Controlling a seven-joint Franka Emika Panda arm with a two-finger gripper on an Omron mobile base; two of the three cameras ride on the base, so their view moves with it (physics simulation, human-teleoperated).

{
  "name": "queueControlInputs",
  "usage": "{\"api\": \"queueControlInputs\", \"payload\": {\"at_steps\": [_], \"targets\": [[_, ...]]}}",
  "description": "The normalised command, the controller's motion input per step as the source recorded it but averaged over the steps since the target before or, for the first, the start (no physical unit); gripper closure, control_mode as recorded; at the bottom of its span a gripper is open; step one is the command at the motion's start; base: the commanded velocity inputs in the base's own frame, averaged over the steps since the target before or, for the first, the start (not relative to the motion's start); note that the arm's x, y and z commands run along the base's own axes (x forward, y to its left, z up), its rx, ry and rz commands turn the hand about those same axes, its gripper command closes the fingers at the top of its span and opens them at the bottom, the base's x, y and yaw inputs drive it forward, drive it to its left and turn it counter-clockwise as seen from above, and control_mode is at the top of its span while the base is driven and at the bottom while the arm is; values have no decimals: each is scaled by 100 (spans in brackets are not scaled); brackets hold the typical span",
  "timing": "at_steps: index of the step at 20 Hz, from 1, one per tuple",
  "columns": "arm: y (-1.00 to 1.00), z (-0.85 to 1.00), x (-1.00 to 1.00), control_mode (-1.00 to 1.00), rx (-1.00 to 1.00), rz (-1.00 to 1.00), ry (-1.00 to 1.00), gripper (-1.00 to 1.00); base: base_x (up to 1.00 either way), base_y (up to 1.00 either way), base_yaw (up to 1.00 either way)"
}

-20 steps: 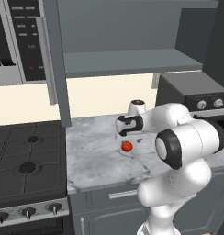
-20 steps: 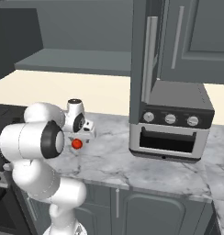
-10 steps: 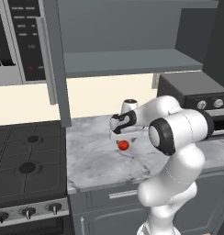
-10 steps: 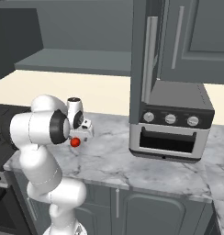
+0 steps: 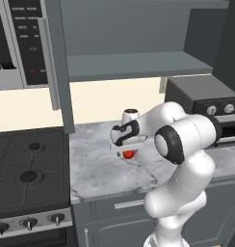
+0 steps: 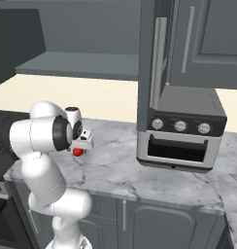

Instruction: Pick the tomato from the counter and place it in the cabinet. Then close the cabinet.

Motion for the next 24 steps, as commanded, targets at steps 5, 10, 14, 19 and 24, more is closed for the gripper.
{"api": "queueControlInputs", "payload": {"at_steps": [5,10,14,19,24], "targets": [[5,-9,-4,-100,0,0,0,100,0,0,0],[0,0,-1,-100,0,0,0,100,0,0,0],[0,35,-33,-100,0,0,-8,100,0,0,0],[0,80,-44,-100,0,2,-16,100,0,0,0],[0,100,-37,-100,-2,5,-23,100,0,0,0]]}}
